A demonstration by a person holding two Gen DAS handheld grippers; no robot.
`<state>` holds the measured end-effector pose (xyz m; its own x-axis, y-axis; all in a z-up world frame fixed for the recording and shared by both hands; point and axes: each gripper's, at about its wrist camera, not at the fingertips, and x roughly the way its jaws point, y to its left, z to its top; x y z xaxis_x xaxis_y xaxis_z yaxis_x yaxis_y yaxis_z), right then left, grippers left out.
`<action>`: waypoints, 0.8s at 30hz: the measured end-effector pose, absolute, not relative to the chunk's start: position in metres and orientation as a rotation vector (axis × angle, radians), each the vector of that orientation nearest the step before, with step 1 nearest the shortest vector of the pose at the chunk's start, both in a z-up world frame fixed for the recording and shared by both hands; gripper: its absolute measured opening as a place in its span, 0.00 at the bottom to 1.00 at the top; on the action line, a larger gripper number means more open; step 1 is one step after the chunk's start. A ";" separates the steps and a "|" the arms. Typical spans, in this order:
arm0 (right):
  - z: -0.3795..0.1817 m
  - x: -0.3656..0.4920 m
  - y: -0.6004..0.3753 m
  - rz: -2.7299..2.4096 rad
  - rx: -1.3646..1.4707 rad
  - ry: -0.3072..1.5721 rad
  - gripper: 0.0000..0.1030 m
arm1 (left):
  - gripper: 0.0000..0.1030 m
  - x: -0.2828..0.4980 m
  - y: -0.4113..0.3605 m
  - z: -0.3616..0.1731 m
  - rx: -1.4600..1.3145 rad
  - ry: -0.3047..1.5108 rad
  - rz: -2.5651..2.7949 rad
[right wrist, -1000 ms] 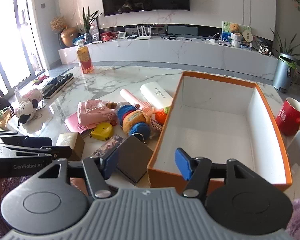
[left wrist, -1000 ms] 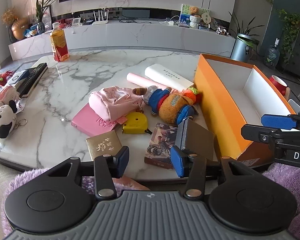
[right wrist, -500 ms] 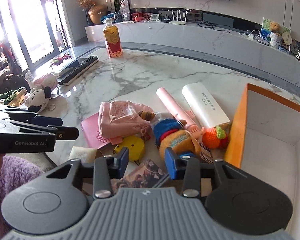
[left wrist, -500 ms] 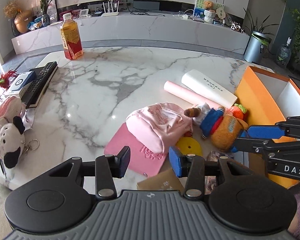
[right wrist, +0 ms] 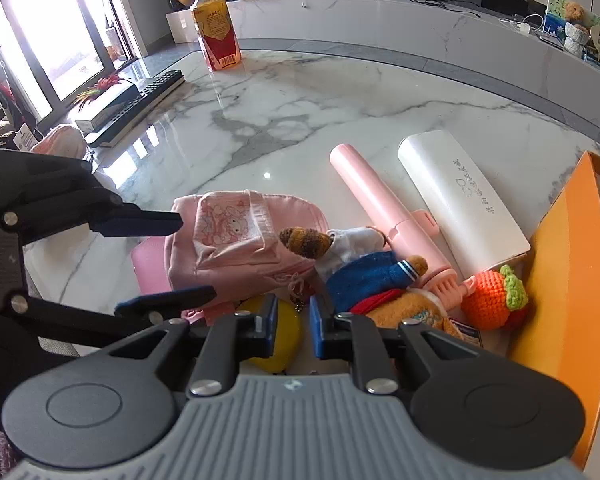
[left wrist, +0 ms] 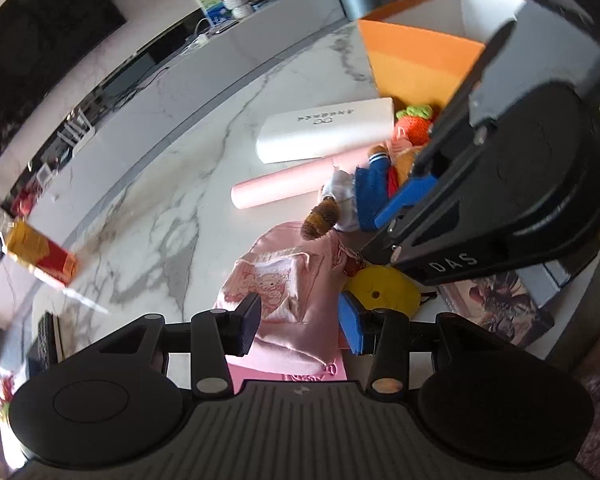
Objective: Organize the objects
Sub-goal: 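Reach both tools toward the pink backpack and pink wallet on the table, then grasp the pink backpack with the left tool while the right tool grasps the pink wallet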
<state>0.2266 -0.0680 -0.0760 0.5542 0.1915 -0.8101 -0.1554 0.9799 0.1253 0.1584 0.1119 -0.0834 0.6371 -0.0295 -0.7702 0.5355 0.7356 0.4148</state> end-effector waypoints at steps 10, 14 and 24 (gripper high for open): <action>-0.085 0.229 -0.082 0.193 0.073 0.988 0.19 | 0.40 0.173 0.087 -0.117 0.873 0.846 -0.342; -0.089 0.229 -0.090 0.196 0.108 0.999 0.18 | 0.24 0.177 0.091 -0.115 0.821 0.857 -0.320; -0.073 0.230 -0.081 0.266 0.188 0.969 0.22 | 0.16 0.181 0.168 -0.045 0.342 0.836 -0.178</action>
